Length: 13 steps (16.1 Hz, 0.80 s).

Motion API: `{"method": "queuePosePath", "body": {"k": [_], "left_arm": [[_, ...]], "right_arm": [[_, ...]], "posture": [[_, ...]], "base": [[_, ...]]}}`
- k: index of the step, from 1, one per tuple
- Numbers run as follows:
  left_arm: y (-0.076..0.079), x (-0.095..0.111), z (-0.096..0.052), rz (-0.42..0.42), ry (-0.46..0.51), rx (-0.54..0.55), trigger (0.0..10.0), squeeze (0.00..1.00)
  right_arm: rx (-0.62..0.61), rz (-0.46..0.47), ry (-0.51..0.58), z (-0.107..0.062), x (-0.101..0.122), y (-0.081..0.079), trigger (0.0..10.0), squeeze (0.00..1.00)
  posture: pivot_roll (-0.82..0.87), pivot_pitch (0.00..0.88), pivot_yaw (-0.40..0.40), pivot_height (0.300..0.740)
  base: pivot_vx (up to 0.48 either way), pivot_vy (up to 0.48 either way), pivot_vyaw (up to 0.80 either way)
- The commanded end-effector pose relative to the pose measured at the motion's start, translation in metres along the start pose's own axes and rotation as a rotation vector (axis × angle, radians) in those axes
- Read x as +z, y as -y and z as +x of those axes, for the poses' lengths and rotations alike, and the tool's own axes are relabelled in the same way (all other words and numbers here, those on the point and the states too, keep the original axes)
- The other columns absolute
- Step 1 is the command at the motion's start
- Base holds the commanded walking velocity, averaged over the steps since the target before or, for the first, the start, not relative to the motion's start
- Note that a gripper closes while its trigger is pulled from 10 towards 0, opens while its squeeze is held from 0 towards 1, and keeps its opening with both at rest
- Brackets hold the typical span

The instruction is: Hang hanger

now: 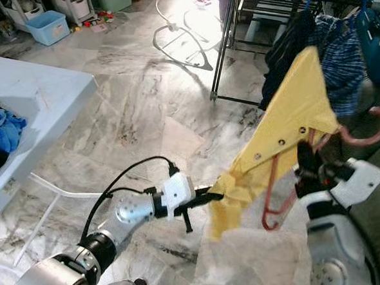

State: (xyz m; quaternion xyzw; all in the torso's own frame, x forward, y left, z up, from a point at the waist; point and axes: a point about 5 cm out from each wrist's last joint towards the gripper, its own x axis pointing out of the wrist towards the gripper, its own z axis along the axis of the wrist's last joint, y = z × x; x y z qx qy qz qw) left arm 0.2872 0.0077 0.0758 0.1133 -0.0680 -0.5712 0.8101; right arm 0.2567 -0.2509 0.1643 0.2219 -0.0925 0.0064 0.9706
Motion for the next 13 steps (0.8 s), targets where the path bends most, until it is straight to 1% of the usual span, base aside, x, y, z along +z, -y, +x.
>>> {"method": "queuePosePath", "body": {"k": [1, 2, 3, 4, 5, 6, 7, 8, 9, 10, 13], "left_arm": [[0.010, -0.015, -0.008, -0.023, -0.074, -0.028, 10.0, 0.00], [0.012, -0.017, -0.007, -0.029, -0.087, -0.027, 10.0, 0.00], [0.016, -0.022, -0.007, -0.045, -0.117, -0.025, 10.0, 0.00], [0.022, -0.026, -0.007, -0.060, -0.137, -0.043, 10.0, 0.00], [0.025, -0.028, -0.007, -0.071, -0.152, -0.049, 10.0, 0.00], [0.028, -0.033, -0.009, -0.090, -0.177, -0.057, 10.0, 0.00], [0.030, -0.038, -0.011, -0.100, -0.215, -0.044, 10.0, 0.47], [0.031, -0.041, -0.012, -0.109, -0.238, -0.029, 10.0, 0.96], [0.033, -0.043, -0.013, -0.123, -0.253, -0.042, 10.0, 1.00], [0.034, -0.046, -0.014, -0.124, -0.277, -0.036, 10.0, 1.00], [0.036, -0.049, -0.014, -0.141, -0.310, -0.035, 10.0, 1.00]], "right_arm": [[0.020, 0.037, 0.137, 0.002, 0.030, -0.008, 10.0, 0.00], [0.063, 0.080, 0.144, 0.003, 0.033, -0.017, 10.0, 0.00], [0.097, 0.076, 0.131, 0.005, 0.032, -0.025, 10.0, 0.00], [0.111, 0.081, 0.098, 0.006, 0.023, -0.028, 10.0, 0.00], [0.104, 0.060, 0.067, 0.006, 0.015, -0.029, 10.0, 0.00], [0.120, -0.006, 0.008, 0.005, 0.003, -0.032, 10.0, 0.00], [0.142, -0.126, -0.072, 0.003, -0.013, -0.036, 10.0, 0.00], [0.155, -0.183, -0.115, 0.001, -0.021, -0.038, 10.0, 0.00], [0.164, -0.207, -0.137, -0.001, -0.026, -0.040, 10.0, 0.00], [0.173, -0.226, -0.151, -0.002, -0.029, -0.041, 10.0, 0.00], [0.167, -0.256, -0.144, -0.001, -0.030, -0.040, 10.0, 0.00]], "posture": [[-0.10, 0.121, -0.008, 0.740], [-0.10, 0.121, -0.011, 0.740], [-0.10, 0.119, -0.015, 0.740], [-0.11, 0.118, -0.017, 0.740], [-0.10, 0.117, -0.019, 0.740], [-0.10, 0.116, -0.020, 0.740], [-0.10, 0.117, -0.021, 0.740], [-0.10, 0.117, -0.022, 0.740], [-0.10, 0.118, -0.024, 0.740], [-0.10, 0.119, -0.025, 0.740], [-0.11, 0.118, -0.027, 0.740]], "base": [[0.000, 0.000, 0.00], [0.000, 0.000, 0.00], [0.000, 0.000, 0.00], [0.000, 0.000, 0.00], [0.000, 0.000, 0.00], [0.000, 0.000, 0.00], [0.000, 0.000, 0.00], [0.000, 0.000, 0.00], [0.000, 0.000, 0.00], [0.000, 0.000, 0.00], [0.000, 0.000, 0.00]]}}
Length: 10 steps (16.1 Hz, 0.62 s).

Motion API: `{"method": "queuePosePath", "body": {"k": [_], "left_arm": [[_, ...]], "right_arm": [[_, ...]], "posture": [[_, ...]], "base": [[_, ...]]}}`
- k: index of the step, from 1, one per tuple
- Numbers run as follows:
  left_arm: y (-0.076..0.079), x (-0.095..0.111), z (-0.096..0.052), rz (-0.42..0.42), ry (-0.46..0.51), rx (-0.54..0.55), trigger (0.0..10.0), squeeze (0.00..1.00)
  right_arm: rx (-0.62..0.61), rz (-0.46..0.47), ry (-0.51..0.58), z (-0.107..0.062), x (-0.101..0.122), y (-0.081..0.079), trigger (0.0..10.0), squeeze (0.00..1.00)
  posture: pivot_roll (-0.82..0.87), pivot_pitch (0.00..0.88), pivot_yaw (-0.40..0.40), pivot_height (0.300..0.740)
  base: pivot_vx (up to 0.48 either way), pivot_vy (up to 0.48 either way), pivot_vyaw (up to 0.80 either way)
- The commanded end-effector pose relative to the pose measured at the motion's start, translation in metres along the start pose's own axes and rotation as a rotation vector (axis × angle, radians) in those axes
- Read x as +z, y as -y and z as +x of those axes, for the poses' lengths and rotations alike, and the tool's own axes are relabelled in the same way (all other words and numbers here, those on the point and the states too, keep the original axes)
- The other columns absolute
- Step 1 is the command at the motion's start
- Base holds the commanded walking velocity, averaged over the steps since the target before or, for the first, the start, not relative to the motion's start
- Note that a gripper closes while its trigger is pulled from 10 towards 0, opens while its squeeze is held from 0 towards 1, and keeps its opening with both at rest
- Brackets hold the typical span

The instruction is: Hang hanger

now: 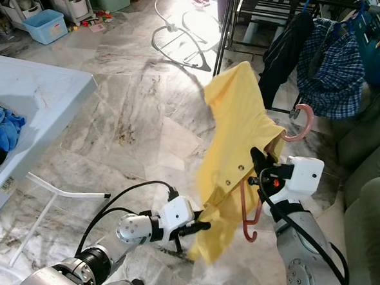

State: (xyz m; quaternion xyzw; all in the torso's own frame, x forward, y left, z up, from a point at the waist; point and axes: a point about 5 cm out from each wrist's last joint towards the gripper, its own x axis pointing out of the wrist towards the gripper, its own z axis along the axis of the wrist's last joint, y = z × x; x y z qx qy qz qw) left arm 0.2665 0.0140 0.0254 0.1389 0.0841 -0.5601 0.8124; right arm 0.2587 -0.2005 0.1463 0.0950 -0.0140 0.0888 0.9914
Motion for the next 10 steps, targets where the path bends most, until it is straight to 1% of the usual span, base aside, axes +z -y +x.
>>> {"method": "queuePosePath", "body": {"k": [1, 3, 4, 5, 6, 7, 8, 9, 10], "left_arm": [[0.006, -0.007, 0.000, -0.016, -0.037, -0.015, 10.0, 1.00], [0.007, -0.007, 0.001, 0.018, -0.049, -0.025, 10.0, 1.00], [0.008, -0.008, 0.000, 0.078, -0.061, -0.031, 10.0, 1.00], [0.006, -0.006, -0.001, 0.046, -0.038, -0.021, 10.0, 1.00], [0.004, -0.004, -0.001, 0.033, -0.015, -0.011, 10.0, 1.00], [0.003, -0.001, -0.002, 0.065, 0.000, -0.018, 10.0, 1.00], [0.001, 0.000, -0.003, 0.081, 0.010, -0.014, 10.0, 1.00], [-0.006, 0.004, -0.005, 0.111, 0.024, 0.019, 10.0, 1.00], [-0.020, 0.010, -0.008, 0.126, 0.033, 0.108, 10.0, 1.00]], "right_arm": [[-0.003, -0.041, 0.057, 0.000, 0.010, 0.002, 10.0, 0.00], [-0.011, -0.073, 0.049, -0.001, 0.009, 0.005, 10.0, 0.00], [-0.019, -0.124, 0.022, -0.004, 0.006, 0.009, 10.0, 0.00], [-0.026, -0.129, 0.016, -0.005, 0.004, 0.011, 10.0, 0.00], [-0.031, -0.154, -0.001, -0.007, 0.001, 0.014, 10.0, 0.00], [-0.037, -0.196, -0.027, -0.010, -0.004, 0.017, 10.0, 0.00], [-0.039, -0.204, -0.037, -0.011, -0.007, 0.018, 10.0, 0.00], [-0.034, -0.217, -0.053, -0.013, -0.012, 0.020, 10.0, 0.00], [-0.028, -0.231, -0.073, -0.016, -0.017, 0.020, 10.0, 0.00]], "posture": [[-0.11, 0.118, -0.025, 0.740], [-0.11, 0.118, -0.023, 0.740], [-0.11, 0.120, -0.022, 0.740], [-0.11, 0.122, -0.020, 0.740], [-0.10, 0.126, -0.017, 0.740], [-0.10, 0.127, -0.017, 0.740], [-0.10, 0.128, -0.017, 0.740], [-0.09, 0.126, -0.017, 0.740], [-0.09, 0.126, -0.017, 0.740]], "base": [[0.000, 0.000, 0.00], [0.000, 0.000, 0.00], [0.000, 0.000, 0.00], [0.000, 0.000, 0.00], [0.000, 0.000, 0.00], [0.000, 0.000, 0.00], [0.000, 0.000, 0.00], [0.000, 0.000, 0.00], [0.000, 0.000, 0.00]]}}
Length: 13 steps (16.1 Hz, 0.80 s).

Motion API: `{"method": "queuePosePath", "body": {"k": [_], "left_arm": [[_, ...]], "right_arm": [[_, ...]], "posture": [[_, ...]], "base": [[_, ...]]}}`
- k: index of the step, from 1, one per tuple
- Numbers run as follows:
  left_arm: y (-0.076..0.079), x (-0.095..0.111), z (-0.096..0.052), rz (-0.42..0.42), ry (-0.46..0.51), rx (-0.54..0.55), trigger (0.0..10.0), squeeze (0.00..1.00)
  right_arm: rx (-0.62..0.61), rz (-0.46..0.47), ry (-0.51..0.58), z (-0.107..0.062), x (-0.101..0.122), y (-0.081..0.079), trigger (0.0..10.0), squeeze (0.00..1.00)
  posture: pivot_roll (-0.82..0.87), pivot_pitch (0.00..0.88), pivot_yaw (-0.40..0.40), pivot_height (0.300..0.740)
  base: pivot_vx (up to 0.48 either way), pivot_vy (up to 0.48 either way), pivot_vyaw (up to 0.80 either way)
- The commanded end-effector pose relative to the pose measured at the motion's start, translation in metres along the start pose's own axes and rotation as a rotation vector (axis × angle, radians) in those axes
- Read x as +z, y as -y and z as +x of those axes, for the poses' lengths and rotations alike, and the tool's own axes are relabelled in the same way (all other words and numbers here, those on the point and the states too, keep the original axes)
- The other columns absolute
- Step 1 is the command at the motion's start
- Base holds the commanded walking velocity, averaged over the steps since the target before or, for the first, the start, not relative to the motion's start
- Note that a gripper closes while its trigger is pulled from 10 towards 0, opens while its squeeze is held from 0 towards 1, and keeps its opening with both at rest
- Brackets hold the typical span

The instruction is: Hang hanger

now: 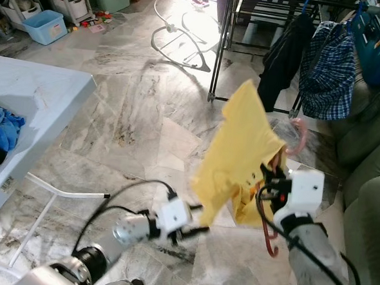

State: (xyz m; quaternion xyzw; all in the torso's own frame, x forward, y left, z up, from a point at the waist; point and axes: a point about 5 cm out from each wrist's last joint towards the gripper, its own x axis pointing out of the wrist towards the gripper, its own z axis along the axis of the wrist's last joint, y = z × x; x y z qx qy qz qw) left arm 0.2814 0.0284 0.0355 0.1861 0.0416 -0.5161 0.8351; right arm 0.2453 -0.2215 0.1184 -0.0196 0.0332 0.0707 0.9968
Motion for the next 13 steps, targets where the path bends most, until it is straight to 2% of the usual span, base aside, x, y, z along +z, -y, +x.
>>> {"method": "queuePosePath", "body": {"k": [1, 3, 5, 6, 8, 10, 13], "left_arm": [[-0.030, 0.014, -0.001, 0.023, 0.033, 0.151, 10.0, 1.00], [-0.044, 0.022, -0.004, 0.066, 0.044, 0.184, 10.0, 1.00], [-0.056, 0.031, -0.007, 0.137, 0.063, 0.169, 10.0, 1.00], [-0.058, 0.033, -0.008, 0.159, 0.064, 0.166, 10.0, 1.00], [-0.065, 0.041, -0.010, 0.289, 0.056, 0.116, 10.0, 1.00], [-0.071, 0.046, -0.012, 0.378, 0.043, 0.092, 10.0, 1.00], [-0.076, 0.052, -0.014, 0.486, 0.024, 0.022, 10.0, 1.00]], "right_arm": [[0.045, -0.040, -0.001, -0.004, -0.004, -0.004, 10.0, 0.00], [0.093, -0.072, -0.035, -0.009, -0.011, -0.006, 10.0, 0.00], [0.174, -0.141, -0.088, -0.018, -0.018, -0.008, 10.0, 0.00], [0.189, -0.150, -0.094, -0.020, -0.019, -0.008, 10.0, 0.00], [0.278, -0.161, -0.124, -0.035, -0.021, -0.009, 10.0, 0.00], [0.368, -0.168, -0.156, -0.047, -0.020, -0.012, 10.0, 0.00], [0.452, -0.193, -0.205, -0.063, -0.020, -0.011, 10.0, 0.00]], "posture": [[-0.08, 0.117, -0.018, 0.740], [-0.08, 0.111, -0.026, 0.740], [-0.08, 0.109, -0.029, 0.740], [-0.08, 0.108, -0.030, 0.740], [-0.07, 0.108, -0.027, 0.740], [-0.07, 0.106, -0.019, 0.740], [-0.08, 0.103, -0.010, 0.740]], "base": [[0.000, 0.000, 0.00], [0.000, 0.000, 0.00], [0.000, 0.000, 0.00], [0.000, 0.000, 0.00], [0.000, 0.000, 0.00], [0.000, 0.000, 0.00], [0.000, 0.000, 0.00]]}}
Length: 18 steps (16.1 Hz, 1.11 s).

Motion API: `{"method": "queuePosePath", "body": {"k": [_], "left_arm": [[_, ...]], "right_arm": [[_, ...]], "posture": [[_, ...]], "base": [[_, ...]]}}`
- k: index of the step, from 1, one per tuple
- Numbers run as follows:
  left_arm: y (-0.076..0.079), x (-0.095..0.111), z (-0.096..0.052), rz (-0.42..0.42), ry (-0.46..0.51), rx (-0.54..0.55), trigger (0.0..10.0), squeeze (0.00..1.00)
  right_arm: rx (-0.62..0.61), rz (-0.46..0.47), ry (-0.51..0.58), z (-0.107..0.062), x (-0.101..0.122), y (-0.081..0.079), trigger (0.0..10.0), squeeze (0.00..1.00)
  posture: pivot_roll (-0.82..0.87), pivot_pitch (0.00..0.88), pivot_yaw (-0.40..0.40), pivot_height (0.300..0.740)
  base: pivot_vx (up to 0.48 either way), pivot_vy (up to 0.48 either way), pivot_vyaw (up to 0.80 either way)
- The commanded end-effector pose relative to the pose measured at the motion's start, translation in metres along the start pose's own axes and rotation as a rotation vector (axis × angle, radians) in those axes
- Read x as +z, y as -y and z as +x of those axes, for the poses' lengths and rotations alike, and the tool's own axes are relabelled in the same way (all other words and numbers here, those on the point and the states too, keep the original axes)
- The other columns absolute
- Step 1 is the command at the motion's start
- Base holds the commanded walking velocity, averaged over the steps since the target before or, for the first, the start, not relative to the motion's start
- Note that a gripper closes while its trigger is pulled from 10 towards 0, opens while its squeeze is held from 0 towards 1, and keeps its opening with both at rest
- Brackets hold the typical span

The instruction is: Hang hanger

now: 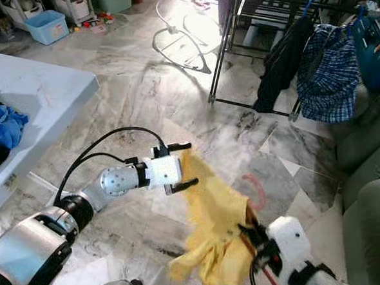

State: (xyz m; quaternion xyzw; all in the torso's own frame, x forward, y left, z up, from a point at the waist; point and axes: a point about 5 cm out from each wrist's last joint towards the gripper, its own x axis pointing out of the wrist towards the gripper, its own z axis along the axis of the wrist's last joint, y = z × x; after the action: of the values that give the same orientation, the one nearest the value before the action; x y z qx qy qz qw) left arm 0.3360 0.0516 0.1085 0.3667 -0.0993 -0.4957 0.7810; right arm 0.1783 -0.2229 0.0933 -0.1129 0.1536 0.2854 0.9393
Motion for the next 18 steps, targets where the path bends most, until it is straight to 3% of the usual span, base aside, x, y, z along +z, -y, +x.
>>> {"method": "queuePosePath", "body": {"k": [1, 4, 10, 11, 12, 13, 14, 18], "left_arm": [[0.001, 0.000, 0.000, 0.048, -0.008, -0.048, 10.0, 1.00], [0.005, 0.002, 0.000, 0.142, -0.012, -0.152, 10.0, 1.00], [0.004, -0.004, -0.004, 0.179, -0.086, -0.315, 10.0, 1.00], [0.003, -0.006, -0.005, 0.166, -0.107, -0.331, 10.0, 0.78], [0.001, -0.009, -0.007, 0.157, -0.128, -0.340, 6.4, 0.00], [0.000, -0.009, -0.007, 0.162, -0.135, -0.339, 4.6, 0.00], [-0.005, -0.011, -0.009, 0.122, -0.157, -0.334, 0.0, 0.00], [-0.004, -0.012, -0.011, 0.030, -0.154, -0.385, 0.0, 0.00]], "right_arm": [[0.031, -0.026, 0.033, -0.004, 0.010, -0.001, 10.0, 0.00], [0.121, -0.086, -0.008, -0.011, 0.015, -0.006, 10.0, 0.00], [0.203, -0.167, -0.059, -0.020, 0.020, -0.010, 10.0, 0.00], [0.203, -0.169, -0.062, -0.022, 0.020, -0.009, 10.0, 0.00], [0.204, -0.170, -0.064, -0.023, 0.021, -0.009, 10.0, 0.00], [0.204, -0.172, -0.066, -0.024, 0.022, -0.009, 10.0, 0.00], [0.201, -0.189, -0.072, -0.026, 0.023, -0.009, 10.0, 0.00], [0.187, -0.222, -0.072, -0.025, 0.027, -0.003, 10.0, 0.00]], "posture": [[-0.08, 0.104, -0.007, 0.740], [-0.09, 0.106, -0.003, 0.740], [-0.08, 0.112, 0.009, 0.740], [-0.08, 0.113, 0.010, 0.740], [-0.09, 0.111, 0.011, 0.740], [-0.09, 0.111, 0.011, 0.740], [-0.09, 0.111, 0.009, 0.740], [-0.09, 0.114, 0.004, 0.740]], "base": [[0.000, 0.000, 0.00], [0.000, 0.000, 0.00], [0.000, 0.000, 0.00], [0.000, 0.000, 0.00], [0.000, 0.000, 0.00], [0.000, 0.000, 0.00], [0.000, 0.000, 0.00], [0.000, 0.000, 0.00]]}}
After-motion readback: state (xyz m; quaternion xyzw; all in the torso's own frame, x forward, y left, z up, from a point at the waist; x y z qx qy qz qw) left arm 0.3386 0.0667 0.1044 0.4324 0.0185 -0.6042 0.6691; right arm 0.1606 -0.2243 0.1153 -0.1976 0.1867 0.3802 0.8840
